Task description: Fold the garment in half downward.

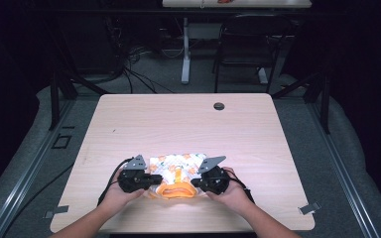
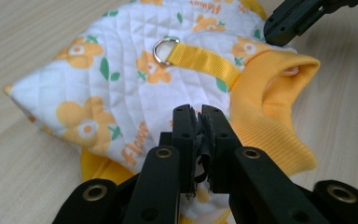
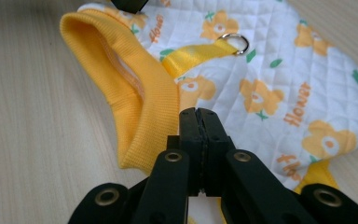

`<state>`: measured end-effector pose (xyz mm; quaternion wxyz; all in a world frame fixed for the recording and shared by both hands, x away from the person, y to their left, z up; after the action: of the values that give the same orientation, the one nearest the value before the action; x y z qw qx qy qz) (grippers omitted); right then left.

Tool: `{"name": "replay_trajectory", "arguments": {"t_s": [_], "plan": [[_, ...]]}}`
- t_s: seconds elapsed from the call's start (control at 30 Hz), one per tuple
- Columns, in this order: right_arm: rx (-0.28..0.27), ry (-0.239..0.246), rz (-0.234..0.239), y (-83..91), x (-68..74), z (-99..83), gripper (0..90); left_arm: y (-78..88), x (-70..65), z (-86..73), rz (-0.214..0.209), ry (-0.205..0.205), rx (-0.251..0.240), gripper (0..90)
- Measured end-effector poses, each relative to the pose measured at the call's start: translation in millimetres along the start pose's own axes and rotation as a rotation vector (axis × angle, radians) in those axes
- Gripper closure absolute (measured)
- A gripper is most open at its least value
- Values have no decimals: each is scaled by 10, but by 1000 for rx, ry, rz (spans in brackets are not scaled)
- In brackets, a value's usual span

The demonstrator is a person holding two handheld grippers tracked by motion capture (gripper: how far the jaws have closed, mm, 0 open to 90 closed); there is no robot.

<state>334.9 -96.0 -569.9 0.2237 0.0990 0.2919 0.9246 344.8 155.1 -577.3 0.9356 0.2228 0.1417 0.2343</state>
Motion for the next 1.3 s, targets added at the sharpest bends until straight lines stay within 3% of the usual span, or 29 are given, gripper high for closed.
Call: {"name": "replay_trajectory", "arguments": {"t_s": [0.17, 0.4, 0.77, 1.0, 1.3], "plan": [[37, 16, 2, -45, 31, -92, 899, -22, -1, -83, 4, 0, 14, 826], [40, 1, 3, -67, 24, -178, 899, -24, -9, -121, 11, -3, 7, 815], [33, -4, -9, -50, 28, -196, 900, 54, -76, -104, -12, 2, 3, 848], [40, -14, -2, -59, 17, -197, 900, 47, -46, -169, 1, 4, 27, 882], [38, -9, -1, -66, 16, -194, 900, 24, -37, -188, 10, 10, 22, 889]]}}
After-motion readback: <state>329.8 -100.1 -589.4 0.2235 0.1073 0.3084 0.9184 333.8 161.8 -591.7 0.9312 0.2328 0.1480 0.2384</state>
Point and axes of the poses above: each handheld gripper's, and its own axes: y roughly backward along the jaws, z roughly out of its top, x roughly to its left, the point moved 3 cm from there along -y, roughly forward along the jaws, and after that the axes turned 11 degrees about -x, right-handed, at the moved point
